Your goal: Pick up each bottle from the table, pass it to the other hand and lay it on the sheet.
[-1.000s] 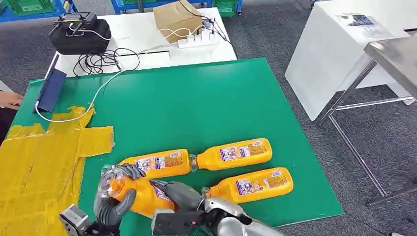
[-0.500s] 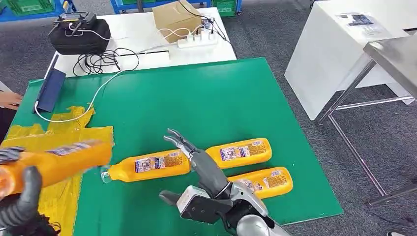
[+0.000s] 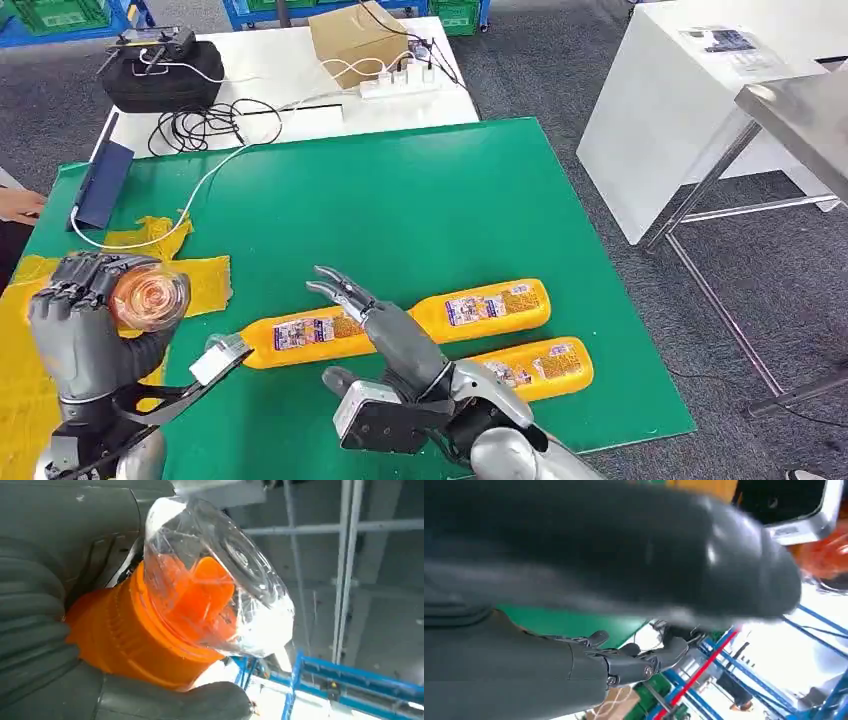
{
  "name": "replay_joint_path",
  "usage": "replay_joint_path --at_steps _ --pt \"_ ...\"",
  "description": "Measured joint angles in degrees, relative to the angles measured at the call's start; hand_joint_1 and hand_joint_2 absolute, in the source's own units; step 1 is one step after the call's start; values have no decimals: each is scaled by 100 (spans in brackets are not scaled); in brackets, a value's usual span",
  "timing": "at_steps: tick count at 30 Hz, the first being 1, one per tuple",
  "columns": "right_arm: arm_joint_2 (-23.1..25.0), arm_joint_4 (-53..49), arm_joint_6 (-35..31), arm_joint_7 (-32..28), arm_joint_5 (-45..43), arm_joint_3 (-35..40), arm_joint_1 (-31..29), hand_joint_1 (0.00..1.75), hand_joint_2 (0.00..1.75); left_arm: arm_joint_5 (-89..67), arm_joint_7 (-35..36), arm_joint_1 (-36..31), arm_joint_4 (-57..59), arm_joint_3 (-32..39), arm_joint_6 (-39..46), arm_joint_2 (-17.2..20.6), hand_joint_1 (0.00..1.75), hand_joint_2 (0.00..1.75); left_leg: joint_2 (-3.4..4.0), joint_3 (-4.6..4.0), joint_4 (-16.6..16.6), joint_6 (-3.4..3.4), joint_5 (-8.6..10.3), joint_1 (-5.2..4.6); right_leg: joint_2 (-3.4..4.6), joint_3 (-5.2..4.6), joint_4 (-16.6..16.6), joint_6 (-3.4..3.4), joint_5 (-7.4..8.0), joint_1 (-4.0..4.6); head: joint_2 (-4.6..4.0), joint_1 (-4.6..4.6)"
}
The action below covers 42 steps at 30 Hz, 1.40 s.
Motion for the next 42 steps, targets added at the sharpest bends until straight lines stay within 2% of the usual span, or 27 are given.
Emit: replay_joint_path --at_steps 5,16,18,19,22,24,29,32,36,42 --pt "-24 94 15 0 -13 17 -103 0 0 61 79 -113 349 -192 11 216 175 175 -3 -5 0 0 1 0 -1 -3 1 0 -1 1 0 0" --pt "-35 186 15 -2 -13 72 -157 0 0 96 89 -181 583 -321 0 350 175 175 -3 -14 0 1 0 0 -1 -12 1 0 -1 0 0 0" --pt "-39 188 66 2 -13 79 -176 0 0 -71 234 -191 598 -343 -265 396 175 175 -3 -14 0 1 0 0 -1 -12 1 0 -1 1 0 -2" --pt "-52 199 162 40 -37 103 -227 0 175 -156 414 -239 675 -387 -495 463 175 175 -3 -14 0 0 0 0 -1 -13 1 0 -1 1 0 0" --pt "-81 337 464 136 -225 236 -525 0 175 -206 1247 -591 1347 -781 -800 888 175 175 -1 -12 0 -4 7 1 0 -13 2 -1 1 2 0 0" --pt "-83 450 500 186 -153 313 -682 0 175 -208 1559 -760 1882 -1019 -844 1091 175 175 -1 -12 0 -5 12 3 0 -13 4 -1 2 5 0 0" --pt "-90 750 503 505 567 533 -1008 0 175 -214 1499 -925 2741 -1416 -1310 1364 175 175 -2 -16 0 -4 14 2 -1 -14 5 0 2 4 0 0" --pt "-51 1331 927 844 691 693 -1444 0 175 -241 1124 -1268 3449 -1586 -2085 1383 175 175 -8 -20 0 -3 14 -1 -4 -14 5 5 5 1 0 2" --pt "59 2027 940 712 697 734 -1824 0 175 -249 981 -1655 4236 -1630 -2002 1368 175 175 -9 -13 1 -3 15 0 -4 -9 5 5 7 1 0 0" --pt "168 2439 935 717 831 763 -1908 0 175 -245 918 -1857 4686 -1648 -1991 1342 175 175 -12 -11 0 -3 15 1 -6 -5 7 6 6 2 0 0"
